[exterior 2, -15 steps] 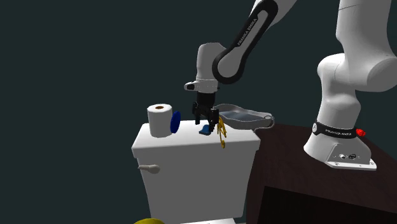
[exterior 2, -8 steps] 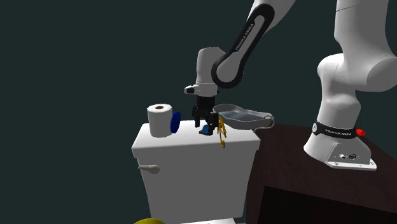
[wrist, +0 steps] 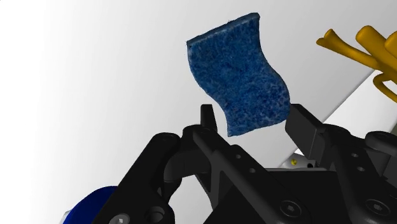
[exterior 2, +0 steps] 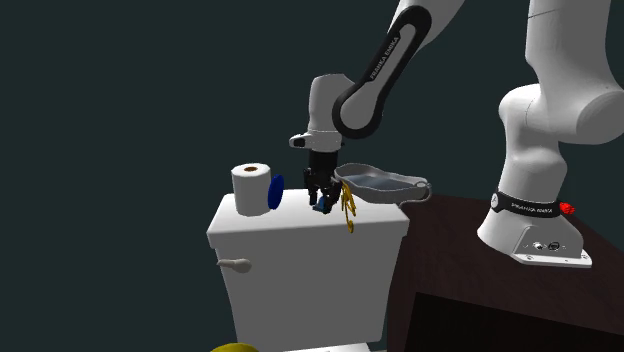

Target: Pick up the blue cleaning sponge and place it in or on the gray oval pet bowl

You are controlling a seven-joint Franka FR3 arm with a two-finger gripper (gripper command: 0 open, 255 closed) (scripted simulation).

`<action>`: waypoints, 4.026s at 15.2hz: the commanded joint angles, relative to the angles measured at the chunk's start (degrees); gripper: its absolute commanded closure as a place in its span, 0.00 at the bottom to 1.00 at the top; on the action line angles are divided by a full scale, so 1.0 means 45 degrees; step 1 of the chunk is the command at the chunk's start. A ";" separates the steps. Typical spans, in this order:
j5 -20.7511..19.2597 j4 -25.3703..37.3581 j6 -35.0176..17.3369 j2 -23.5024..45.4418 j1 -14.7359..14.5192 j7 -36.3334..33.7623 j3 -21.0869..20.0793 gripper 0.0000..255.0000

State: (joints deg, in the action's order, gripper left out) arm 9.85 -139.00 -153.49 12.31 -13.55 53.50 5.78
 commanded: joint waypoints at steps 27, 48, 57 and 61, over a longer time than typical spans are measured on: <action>-0.1238 0.0603 0.3739 -0.3188 -0.0100 -0.1042 0.0291 1.00; -0.2553 -0.2983 0.6293 -0.9341 0.0913 -0.0602 0.0859 1.00; -0.2951 -0.4670 0.5578 -1.0302 0.1343 -0.0231 0.1193 1.00; -0.2949 -0.5068 0.4669 -0.9788 0.1315 -0.0163 0.1291 1.00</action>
State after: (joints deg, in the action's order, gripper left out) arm -3.45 -161.38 -131.46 -32.29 -7.55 52.75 11.54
